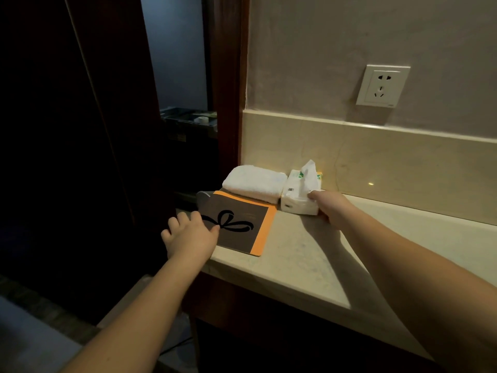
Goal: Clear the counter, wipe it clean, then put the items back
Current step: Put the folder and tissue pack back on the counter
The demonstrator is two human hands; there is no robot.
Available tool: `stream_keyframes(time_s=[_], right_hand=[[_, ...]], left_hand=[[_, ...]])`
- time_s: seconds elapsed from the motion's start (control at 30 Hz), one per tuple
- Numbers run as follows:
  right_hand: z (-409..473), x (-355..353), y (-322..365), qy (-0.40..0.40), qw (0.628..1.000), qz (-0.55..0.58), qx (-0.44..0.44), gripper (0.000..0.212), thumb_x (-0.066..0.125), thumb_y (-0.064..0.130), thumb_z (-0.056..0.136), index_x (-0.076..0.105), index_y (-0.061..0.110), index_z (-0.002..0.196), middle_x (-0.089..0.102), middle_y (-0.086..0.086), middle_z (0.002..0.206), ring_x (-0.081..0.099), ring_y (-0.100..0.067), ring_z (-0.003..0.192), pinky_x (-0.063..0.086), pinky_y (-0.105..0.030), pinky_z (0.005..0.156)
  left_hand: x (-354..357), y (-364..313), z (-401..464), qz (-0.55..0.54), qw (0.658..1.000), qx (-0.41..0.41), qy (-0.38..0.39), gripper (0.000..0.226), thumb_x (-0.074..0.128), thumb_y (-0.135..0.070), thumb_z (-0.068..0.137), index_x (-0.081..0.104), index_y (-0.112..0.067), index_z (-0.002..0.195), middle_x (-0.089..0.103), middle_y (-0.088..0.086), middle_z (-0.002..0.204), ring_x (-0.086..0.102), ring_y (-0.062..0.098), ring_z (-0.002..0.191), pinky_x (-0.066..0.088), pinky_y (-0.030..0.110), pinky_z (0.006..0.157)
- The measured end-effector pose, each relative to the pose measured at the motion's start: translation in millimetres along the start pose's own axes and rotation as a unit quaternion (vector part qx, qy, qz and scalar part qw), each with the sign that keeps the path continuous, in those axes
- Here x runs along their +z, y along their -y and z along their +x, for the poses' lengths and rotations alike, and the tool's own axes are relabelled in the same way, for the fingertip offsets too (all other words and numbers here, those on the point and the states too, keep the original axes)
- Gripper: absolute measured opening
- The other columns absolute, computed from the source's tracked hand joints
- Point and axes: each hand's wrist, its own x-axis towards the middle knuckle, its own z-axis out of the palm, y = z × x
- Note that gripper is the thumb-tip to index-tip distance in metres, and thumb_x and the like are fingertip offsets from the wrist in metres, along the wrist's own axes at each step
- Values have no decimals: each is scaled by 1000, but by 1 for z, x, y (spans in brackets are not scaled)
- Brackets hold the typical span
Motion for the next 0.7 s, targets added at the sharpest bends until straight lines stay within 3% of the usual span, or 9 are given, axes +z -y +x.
stream_keyframes(time_s=[0.17,0.37,0.43,0.57,0.7], right_hand=[[0,-1,1,-16,998,-58,-12,29,58,22,90,62,4,113,61,-10,98,56,-24,82,39,-26,54],[-8,-3,1,-43,980,-189,-52,45,47,39,95,62,4,119,63,-15,117,59,-31,105,45,-32,84],[-12,-7,0,-47,973,-219,-61,49,42,43,97,61,3,119,63,-16,118,58,-33,109,42,-34,85],[-28,-20,-10,-60,963,-247,-85,45,44,39,95,56,6,124,62,-11,120,56,-29,108,41,-32,82],[-59,-42,-19,-62,952,-265,-141,44,49,32,93,51,13,134,60,-6,128,56,-23,114,40,-29,87]], left_hand=[[1,3,2,-2,1000,7,-6,65,39,-61,94,35,-19,143,39,9,143,34,28,130,31,41,103],[2,7,7,-5,1000,23,-11,64,42,-62,92,39,-21,140,41,9,141,36,28,129,33,42,101],[2,9,10,-11,1000,23,-1,63,43,-62,91,40,-21,139,41,9,139,35,28,128,33,42,100],[-2,8,12,-26,1000,14,1,63,41,-62,92,43,-19,138,42,10,139,36,30,127,33,44,100],[-12,-10,-2,-94,992,54,-67,53,47,-51,95,47,-16,134,44,12,137,36,32,126,31,45,101]])
